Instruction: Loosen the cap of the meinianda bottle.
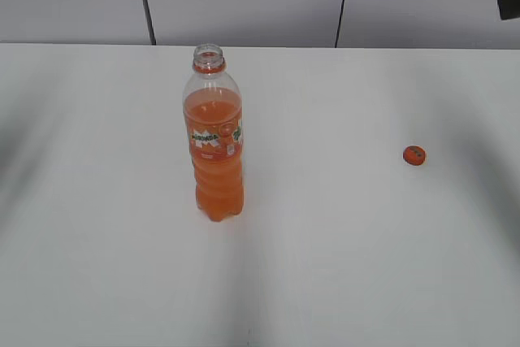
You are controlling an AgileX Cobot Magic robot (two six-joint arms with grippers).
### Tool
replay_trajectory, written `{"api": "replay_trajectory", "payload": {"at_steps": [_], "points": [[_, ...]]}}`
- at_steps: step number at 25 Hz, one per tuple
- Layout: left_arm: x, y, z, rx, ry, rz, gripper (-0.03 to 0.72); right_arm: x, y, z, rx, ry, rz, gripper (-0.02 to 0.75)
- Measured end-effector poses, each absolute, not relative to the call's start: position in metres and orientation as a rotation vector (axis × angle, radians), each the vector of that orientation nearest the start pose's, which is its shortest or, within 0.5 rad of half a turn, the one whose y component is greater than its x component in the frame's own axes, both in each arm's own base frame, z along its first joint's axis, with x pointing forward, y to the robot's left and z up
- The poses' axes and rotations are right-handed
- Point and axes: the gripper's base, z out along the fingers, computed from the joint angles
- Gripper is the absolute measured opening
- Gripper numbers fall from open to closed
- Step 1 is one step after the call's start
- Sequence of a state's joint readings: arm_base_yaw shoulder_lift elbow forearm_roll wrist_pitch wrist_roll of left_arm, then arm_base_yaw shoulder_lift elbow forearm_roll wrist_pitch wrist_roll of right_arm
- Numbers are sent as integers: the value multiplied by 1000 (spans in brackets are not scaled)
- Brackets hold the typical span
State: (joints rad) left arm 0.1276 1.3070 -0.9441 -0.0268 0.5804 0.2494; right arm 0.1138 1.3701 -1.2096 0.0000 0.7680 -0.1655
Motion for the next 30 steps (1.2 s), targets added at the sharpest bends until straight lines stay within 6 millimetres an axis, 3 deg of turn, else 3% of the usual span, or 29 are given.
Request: {"api": "replay_trajectory", "payload": {"at_steps": [7, 11, 16, 24, 30], "points": [[255, 27, 301, 144, 2462, 74, 554, 278, 32, 340, -344, 2583, -4, 582], [237, 24, 317, 150, 2403, 90, 550, 270, 31, 336, -355, 2674, -2, 582], [202, 21, 315, 161, 2369, 116, 547, 255, 30, 328, -358, 2708, 0, 582], [135, 12, 301, 173, 2376, 114, 546, 206, 24, 311, -352, 2637, -12, 582], [100, 7, 297, 118, 2397, 84, 543, 171, 20, 292, -344, 2602, -6, 582]]}}
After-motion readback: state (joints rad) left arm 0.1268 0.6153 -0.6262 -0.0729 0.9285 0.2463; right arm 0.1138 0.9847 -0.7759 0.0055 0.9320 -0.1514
